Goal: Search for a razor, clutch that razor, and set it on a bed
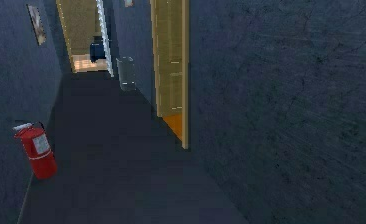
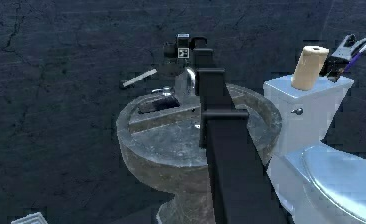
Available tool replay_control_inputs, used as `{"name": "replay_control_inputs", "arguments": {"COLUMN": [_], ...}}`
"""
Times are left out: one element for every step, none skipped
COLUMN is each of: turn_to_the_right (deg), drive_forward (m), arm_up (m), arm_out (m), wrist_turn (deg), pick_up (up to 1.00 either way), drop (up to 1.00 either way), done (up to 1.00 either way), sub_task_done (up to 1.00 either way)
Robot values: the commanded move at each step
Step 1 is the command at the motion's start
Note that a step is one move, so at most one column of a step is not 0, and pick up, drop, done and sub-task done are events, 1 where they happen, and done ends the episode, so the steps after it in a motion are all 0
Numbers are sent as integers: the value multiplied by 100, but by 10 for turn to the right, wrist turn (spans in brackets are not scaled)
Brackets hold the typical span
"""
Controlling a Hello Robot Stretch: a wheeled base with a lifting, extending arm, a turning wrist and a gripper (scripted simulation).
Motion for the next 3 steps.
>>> {"name": "replay_control_inputs", "arguments": {"turn_to_the_right": [0,0,0], "drive_forward": [0,0,0], "arm_up": [-12,0,10], "arm_out": [0,0,0], "wrist_turn": [0,0,0], "pick_up": [0,100,0], "drop": [0,0,0], "done": [0,0,0], "sub_task_done": [0,0,0]}}
